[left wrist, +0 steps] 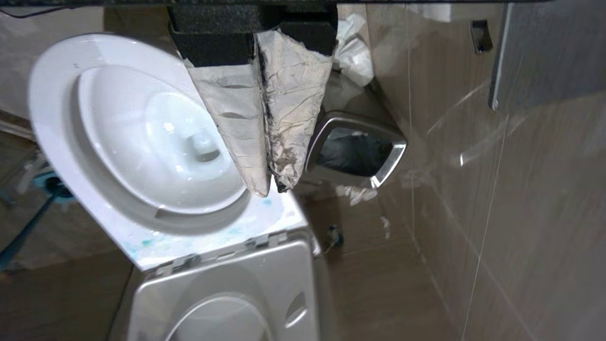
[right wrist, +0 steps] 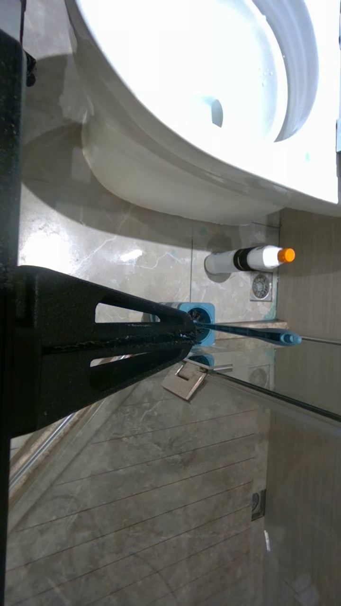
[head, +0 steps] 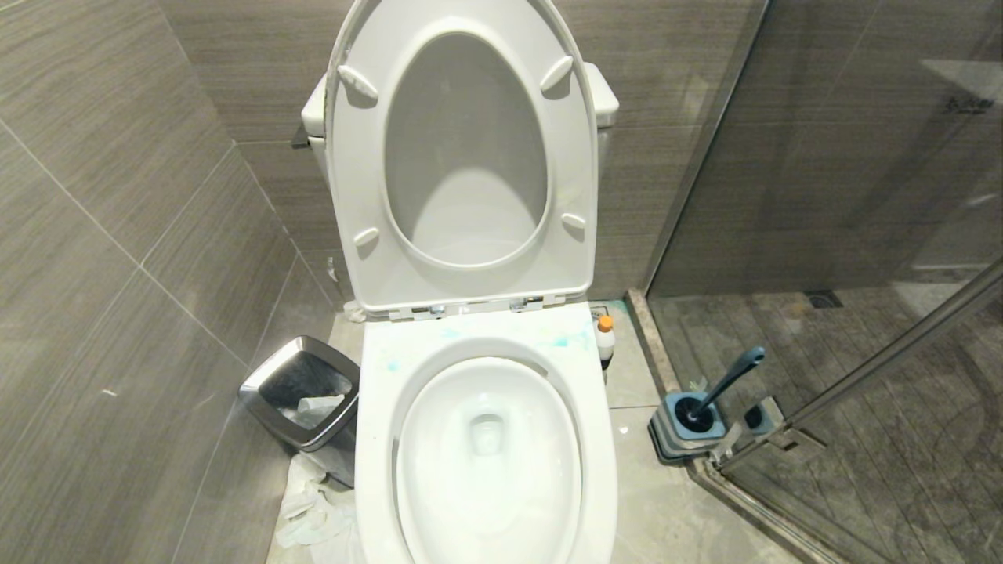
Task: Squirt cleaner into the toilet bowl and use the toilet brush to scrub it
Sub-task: Pour in the cleaning agent
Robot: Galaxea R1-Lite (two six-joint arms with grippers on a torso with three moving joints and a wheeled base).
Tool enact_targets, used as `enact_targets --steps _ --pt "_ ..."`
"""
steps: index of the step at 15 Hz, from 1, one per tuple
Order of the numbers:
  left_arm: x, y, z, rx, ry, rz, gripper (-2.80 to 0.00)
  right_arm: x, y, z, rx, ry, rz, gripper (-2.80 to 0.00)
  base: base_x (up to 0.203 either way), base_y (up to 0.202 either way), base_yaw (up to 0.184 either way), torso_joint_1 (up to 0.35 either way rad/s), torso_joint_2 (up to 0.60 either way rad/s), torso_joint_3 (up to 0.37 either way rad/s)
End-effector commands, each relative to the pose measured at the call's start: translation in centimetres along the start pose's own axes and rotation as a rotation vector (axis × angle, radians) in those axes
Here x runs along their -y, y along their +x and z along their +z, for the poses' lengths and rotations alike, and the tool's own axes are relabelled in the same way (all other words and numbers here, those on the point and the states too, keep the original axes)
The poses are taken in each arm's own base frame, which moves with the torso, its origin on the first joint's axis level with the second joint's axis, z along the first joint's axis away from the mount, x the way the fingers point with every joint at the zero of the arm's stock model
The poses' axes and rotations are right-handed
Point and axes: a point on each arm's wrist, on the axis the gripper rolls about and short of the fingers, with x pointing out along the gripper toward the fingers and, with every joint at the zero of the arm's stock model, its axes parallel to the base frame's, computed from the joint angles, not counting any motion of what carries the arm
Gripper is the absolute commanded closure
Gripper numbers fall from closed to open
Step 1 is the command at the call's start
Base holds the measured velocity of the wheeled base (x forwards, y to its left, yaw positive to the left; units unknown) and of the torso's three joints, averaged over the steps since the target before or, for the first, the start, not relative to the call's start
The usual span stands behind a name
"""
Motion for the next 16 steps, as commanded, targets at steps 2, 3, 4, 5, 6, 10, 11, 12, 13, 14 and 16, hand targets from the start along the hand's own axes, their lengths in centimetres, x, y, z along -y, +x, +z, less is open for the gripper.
enact_targets --steps 2,3,4,5,6,10,11,12,13,14,16 --pt "0.0 2.0 -4.1 -0.064 0.008 0.055 0.0 0.0 0.0 0.0 -0.001 0.0 0.001 0.0 0.0 0.0 0.0 0.0 0.0 0.0" --pt "0.0 2.5 -5.4 -0.077 0.015 0.07 0.0 0.0 0.0 0.0 -0.001 0.0 0.0 0.0 0.0 0.0 0.0 0.0 0.0 0.0" --pt "0.1 2.9 -6.7 -0.089 0.023 0.082 0.0 0.0 0.0 0.0 -0.001 0.0 0.001 0.0 0.0 0.0 0.0 0.0 0.0 0.0" --pt "0.1 3.2 -7.7 -0.1 0.029 0.09 0.0 0.0 0.0 0.0 -0.001 0.0 0.001 0.0 0.0 0.0 0.0 0.0 0.0 0.0" --pt "0.2 3.2 -8.1 -0.122 0.031 0.093 0.0 0.0 0.0 0.0 -0.001 0.0 0.001 0.0 0.0 0.0 0.0 0.0 0.0 0.0" --pt "0.2 3.1 -8.4 -0.167 -0.006 0.091 0.0 0.0 0.0 0.0 -0.001 0.0 0.001 0.0 0.0 0.0 0.0 0.0 0.0 0.0" --pt "0.2 3.1 -8.4 -0.166 -0.029 0.097 0.0 0.0 0.0 0.0 -0.001 0.0 0.001 0.0 0.0 0.0 0.0 0.0 0.0 0.0" --pt "0.2 3.1 -8.4 -0.165 -0.054 0.101 0.0 0.0 0.0 0.0 -0.001 0.0 0.001 0.0 0.0 0.0 0.0 0.0 0.0 0.0" --pt "0.2 3.1 -8.4 -0.165 -0.076 0.11 0.0 0.0 0.0 0.0 -0.001 0.0 0.001 0.0 0.0 0.0 0.0 0.0 0.0 0.0" --pt "0.2 3.1 -8.4 -0.165 -0.078 0.118 0.0 0.0 0.0 0.0 -0.001 0.0 0.001 0.0 0.0 0.0 0.0 0.0 0.0 0.0" --pt "0.2 3.1 -8.4 -0.165 -0.078 0.117 0.0 0.0 0.0 0.0 -0.001 0.0 0.001 0.0 0.0 0.0 0.0 0.0 0.0 0.0"
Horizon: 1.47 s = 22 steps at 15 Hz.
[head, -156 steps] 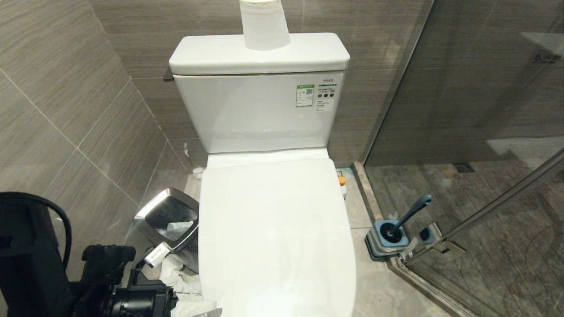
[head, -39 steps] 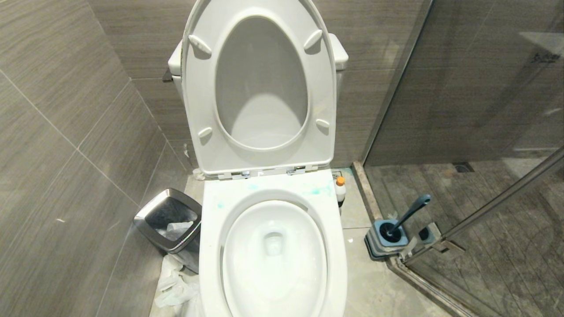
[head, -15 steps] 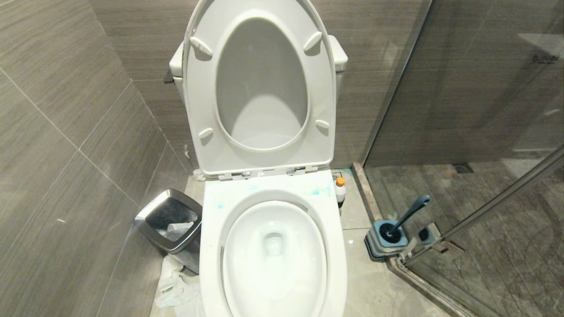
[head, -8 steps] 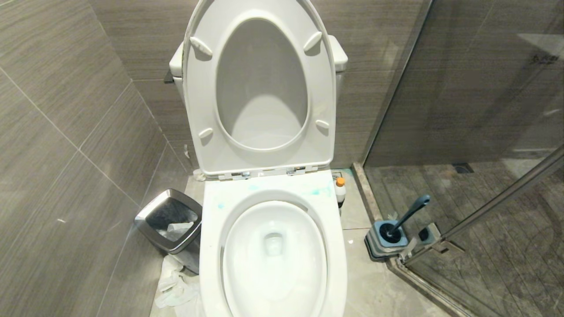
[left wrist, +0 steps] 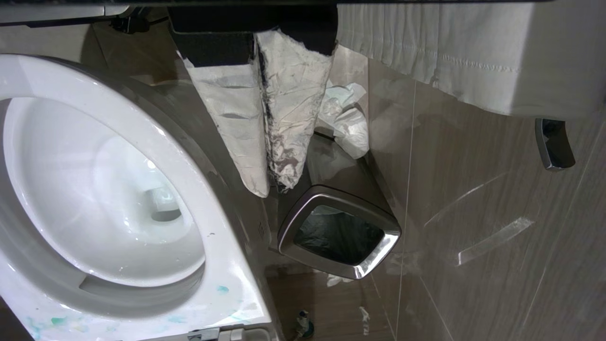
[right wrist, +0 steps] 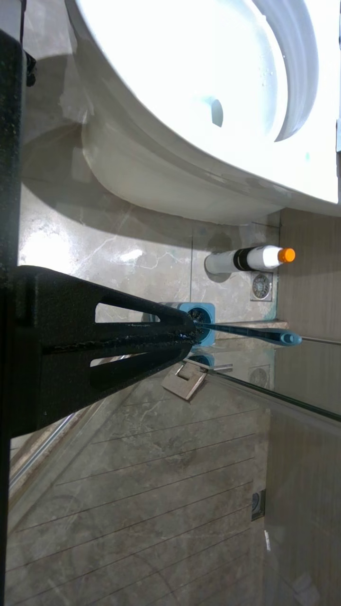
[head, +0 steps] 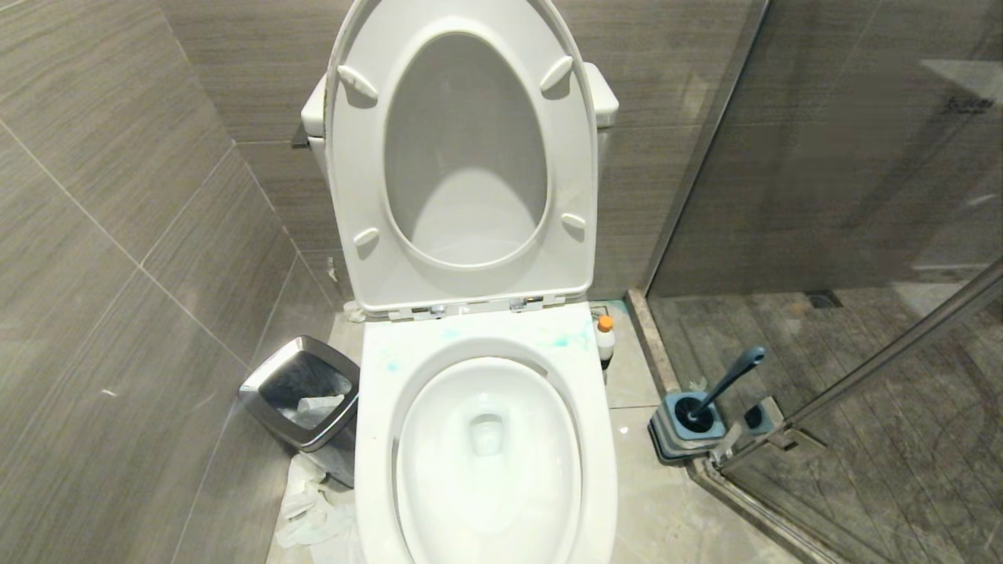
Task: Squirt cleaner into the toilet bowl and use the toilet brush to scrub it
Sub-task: Pour in the cleaning agent
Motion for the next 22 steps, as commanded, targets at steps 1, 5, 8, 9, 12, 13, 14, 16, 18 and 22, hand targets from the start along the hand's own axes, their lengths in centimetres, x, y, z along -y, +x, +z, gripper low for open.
enact_targets --steps 1,5,8,9,12,13,14,16,18,22 --pt "0.0 0.02 0.0 -0.003 -0.002 0.0 0.0 0.0 0.01 0.01 -0.001 0.0 0.001 0.0 0.0 0.0 0.0 0.0 0.0 0.0" --pt "-0.05 0.04 0.01 0.002 -0.017 0.023 0.0 0.0 0.01 0.01 -0.001 0.0 0.001 0.0 0.0 0.0 0.0 0.0 0.0 0.0" --pt "-0.06 0.03 0.07 0.006 -0.022 0.025 0.0 0.0 0.01 0.01 -0.001 -0.002 0.001 0.0 0.0 0.0 0.0 0.0 0.0 0.0" --pt "-0.06 0.03 0.08 0.007 -0.023 0.025 0.0 0.0 0.01 0.01 -0.001 -0.002 0.001 0.0 0.0 0.0 0.0 0.0 0.0 0.0" --pt "-0.06 0.03 0.06 0.005 -0.02 0.026 0.0 0.0 0.01 0.0 -0.001 -0.005 0.001 0.0 0.0 0.0 0.0 0.0 0.0 0.0" --pt "-0.06 0.03 0.06 0.005 -0.02 0.026 0.0 0.0 0.01 -0.01 -0.003 -0.005 0.001 0.0 0.0 0.0 0.0 0.0 0.0 0.0" --pt "-0.06 0.03 0.06 0.005 -0.02 0.026 0.0 0.0 0.01 0.0 -0.002 -0.005 0.001 0.0 0.0 0.0 0.0 0.002 0.0 -0.03" --pt "-0.06 0.03 0.06 0.005 -0.02 0.026 0.0 0.0 -0.02 0.0 -0.009 -0.006 -0.001 0.0 0.0 0.0 0.0 0.002 0.0 -0.117" --pt "-0.06 0.03 0.06 0.005 -0.02 0.026 0.0 0.0 -0.11 -0.06 -0.045 -0.006 0.001 0.0 0.0 0.0 0.0 0.003 0.0 -0.178" --pt "-0.06 0.03 0.08 0.007 -0.02 0.026 0.0 0.0 -0.13 -0.07 -0.059 -0.006 0.002 0.0 0.0 0.0 0.0 -0.001 0.0 -0.193"
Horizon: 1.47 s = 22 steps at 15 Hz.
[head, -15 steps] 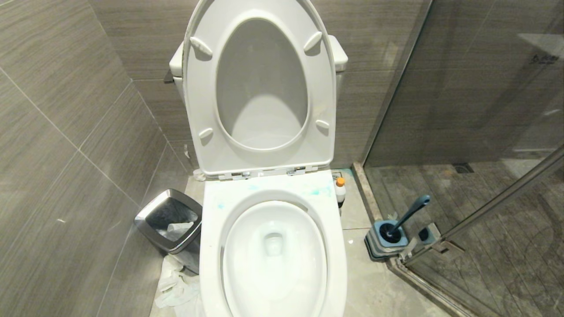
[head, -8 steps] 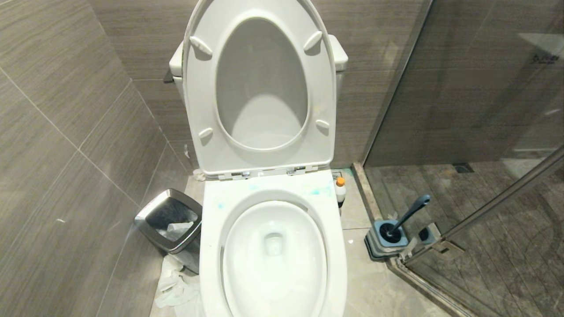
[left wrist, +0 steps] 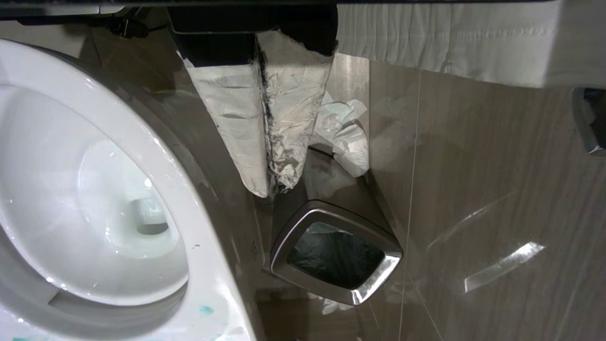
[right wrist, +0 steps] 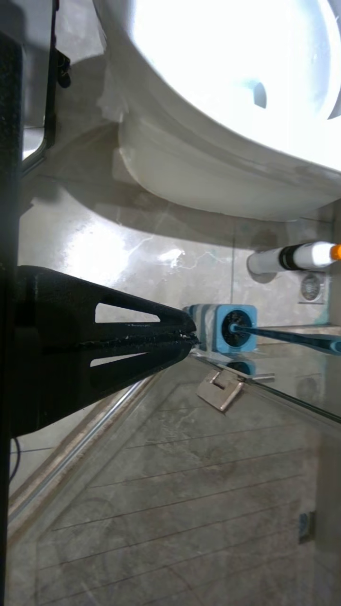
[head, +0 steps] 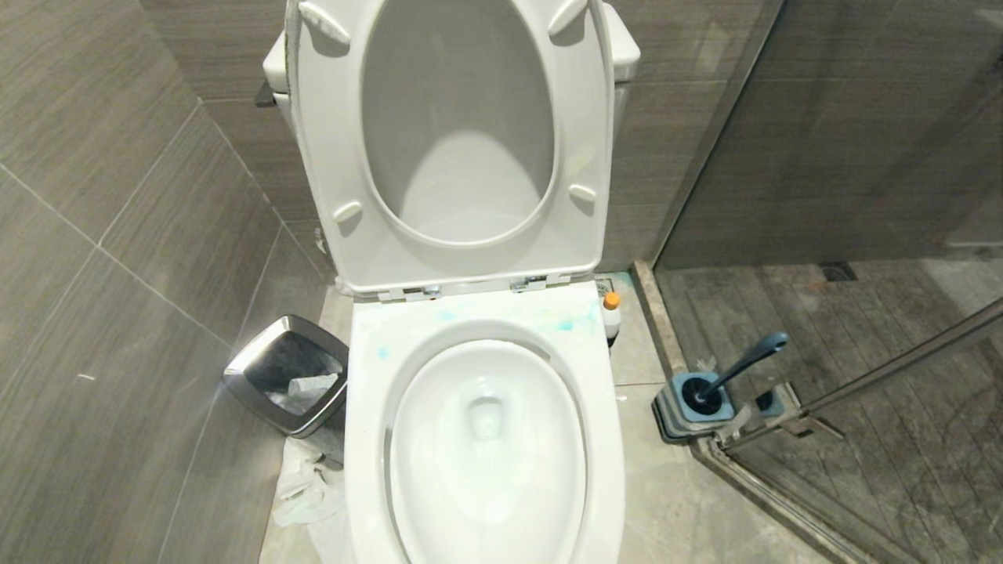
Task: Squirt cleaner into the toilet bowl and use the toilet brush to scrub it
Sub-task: Pour in the cleaning agent
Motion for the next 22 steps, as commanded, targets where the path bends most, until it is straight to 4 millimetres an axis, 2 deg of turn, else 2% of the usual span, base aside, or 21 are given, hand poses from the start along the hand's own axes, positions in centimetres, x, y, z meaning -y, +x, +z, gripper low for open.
enact_targets --steps 1,22 --pt "0.0 0.01 0.0 -0.002 0.0 0.0 0.0 0.0 0.02 0.04 -0.003 0.0 0.0 0.0 0.0 0.0 0.0 0.002 0.0 -0.2" --pt "0.0 0.01 0.0 -0.002 -0.001 0.0 0.0 0.0 -0.04 0.03 0.005 -0.002 0.002 0.0 0.0 0.0 0.0 0.004 0.0 -0.197"
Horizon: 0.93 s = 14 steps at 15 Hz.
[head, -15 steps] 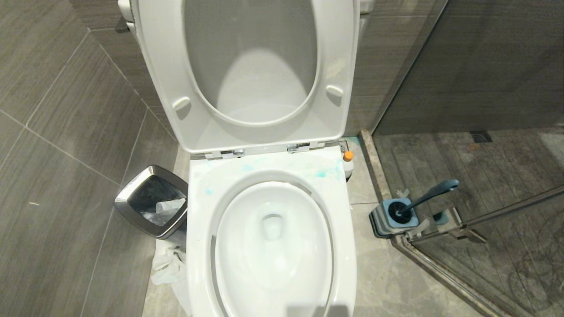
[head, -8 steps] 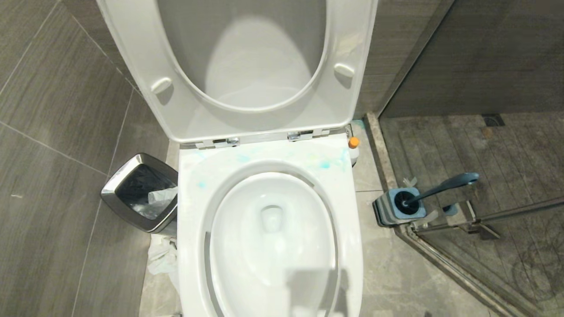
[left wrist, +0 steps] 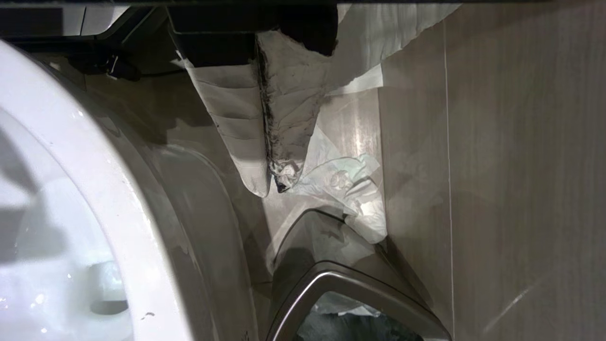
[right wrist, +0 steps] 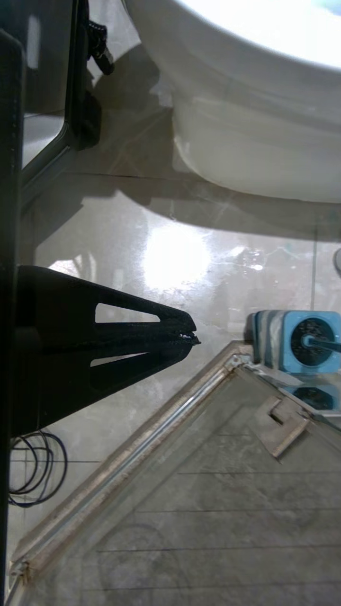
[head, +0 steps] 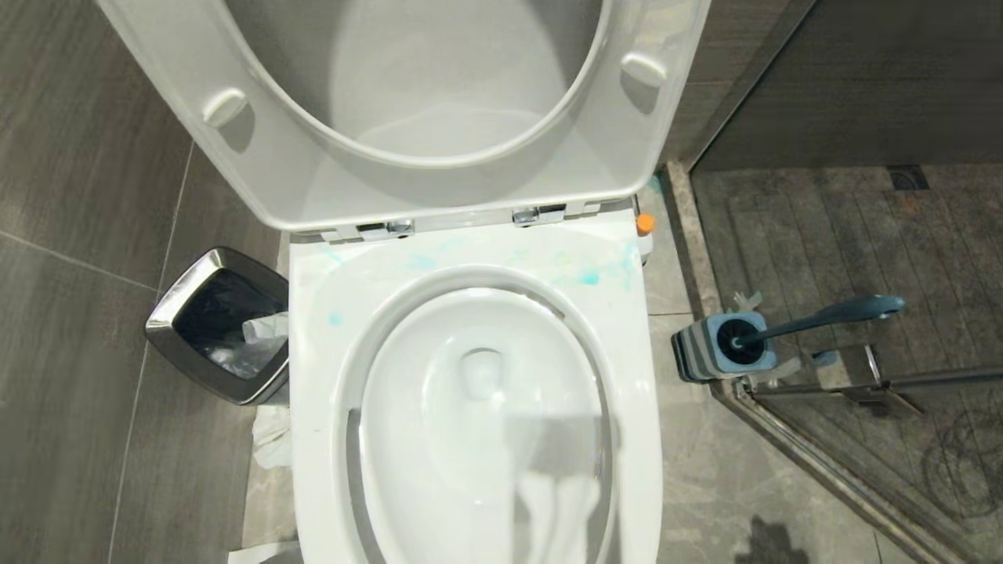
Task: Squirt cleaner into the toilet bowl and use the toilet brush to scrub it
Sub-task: Pour in the cleaning agent
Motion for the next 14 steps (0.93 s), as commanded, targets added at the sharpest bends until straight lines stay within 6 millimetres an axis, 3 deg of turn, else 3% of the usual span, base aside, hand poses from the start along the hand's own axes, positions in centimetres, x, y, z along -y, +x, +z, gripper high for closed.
enact_targets --steps 1,7,8,11,14 --pt "0.0 0.0 0.0 -0.001 0.0 -0.001 0.0 0.0 0.0 0.0 0.0 0.0 0.0 0.0 0.0 0.0 0.0 0.007 0.0 -0.198" --pt "0.0 0.0 0.0 -0.001 -0.011 0.002 0.0 0.1 -0.3 0.2 -0.027 0.001 -0.026 0.0 0.0 0.0 0.0 0.003 0.0 -0.038" --pt "0.0 0.0 0.0 -0.001 -0.023 0.003 0.0 0.1 -0.6 1.0 -0.043 0.001 -0.028 0.0 0.0 0.0 0.0 0.0 0.0 0.0" --pt "0.0 0.0 0.0 -0.001 -0.024 0.003 0.0 0.2 0.2 5.1 -0.22 0.008 -0.024 0.0 0.0 0.0 0.0 0.0 0.0 0.0" --pt "0.0 0.0 0.0 -0.001 -0.024 0.003 0.0 0.3 5.5 10.0 -0.428 0.017 -0.017 0.0 0.0 0.0 0.0 0.0 0.0 0.0"
